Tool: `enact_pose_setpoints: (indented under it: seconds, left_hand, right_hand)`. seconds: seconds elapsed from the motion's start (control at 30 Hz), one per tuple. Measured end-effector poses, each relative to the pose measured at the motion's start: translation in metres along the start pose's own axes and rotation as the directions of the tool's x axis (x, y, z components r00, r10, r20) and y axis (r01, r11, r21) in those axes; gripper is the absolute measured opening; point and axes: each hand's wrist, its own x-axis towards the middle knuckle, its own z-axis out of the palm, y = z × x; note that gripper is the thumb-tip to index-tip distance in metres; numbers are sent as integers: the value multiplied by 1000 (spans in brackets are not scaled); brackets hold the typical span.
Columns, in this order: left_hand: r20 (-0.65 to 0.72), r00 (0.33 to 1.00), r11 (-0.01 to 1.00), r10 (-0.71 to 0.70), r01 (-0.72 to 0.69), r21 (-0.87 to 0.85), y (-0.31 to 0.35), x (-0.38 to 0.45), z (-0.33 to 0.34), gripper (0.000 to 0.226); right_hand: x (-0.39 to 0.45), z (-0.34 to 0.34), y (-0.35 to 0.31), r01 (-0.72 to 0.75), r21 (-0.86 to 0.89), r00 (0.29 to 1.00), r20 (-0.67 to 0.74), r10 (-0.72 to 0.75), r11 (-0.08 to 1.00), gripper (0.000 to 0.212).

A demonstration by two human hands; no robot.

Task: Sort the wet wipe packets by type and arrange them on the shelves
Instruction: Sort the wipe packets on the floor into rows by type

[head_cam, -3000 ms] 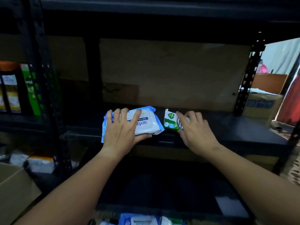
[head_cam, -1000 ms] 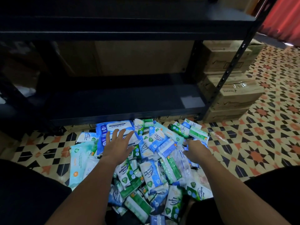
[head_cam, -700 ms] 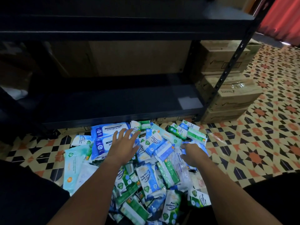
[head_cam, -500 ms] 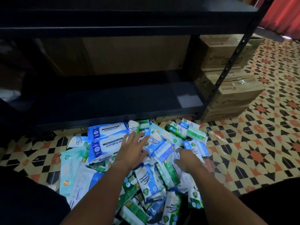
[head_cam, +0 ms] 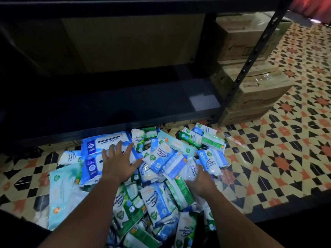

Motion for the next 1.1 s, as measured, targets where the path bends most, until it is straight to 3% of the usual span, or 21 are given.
enact_pose_setpoints:
  seconds: [0.3, 0.53, 0.67, 0.77, 0.9, 1.0, 1.1]
  left_hand:
    - [19, 1000, 999, -20, 19, 38, 3, 2, 5, 102]
    - [202, 979, 996, -25, 40, -74, -2, 8, -9, 83]
    - [127, 992, 997, -21, 30, -72, 2, 6, -9, 73]
    - [-11, 997, 994, 73, -73, -86, 11, 10, -9, 62]
    - [-272, 934, 953, 230, -273, -130, 41, 32, -24, 63]
    - [-259, 909, 910, 326, -376, -174, 80, 60, -35, 60]
    - [-165, 879, 870, 448, -471, -144, 120, 90, -34, 48]
  right_hand:
    - [10, 8, 5, -15, 61, 1000, -16, 16, 998, 101]
    - [8, 12, 3, -48, 120, 998, -28, 52, 992, 101]
    - [15, 12, 7, -57, 106, 998, 8, 56, 993, 107]
    - [8, -6, -7, -102, 44, 995, 12, 102, 994, 101]
    - [12, -36, -24, -91, -33, 989, -124, 86, 995, 69]
    - [35, -59, -33, -97, -68, 962, -261, 76, 993, 59]
    - [63, -83, -41, -122, -121, 949, -306, 80, 985, 67]
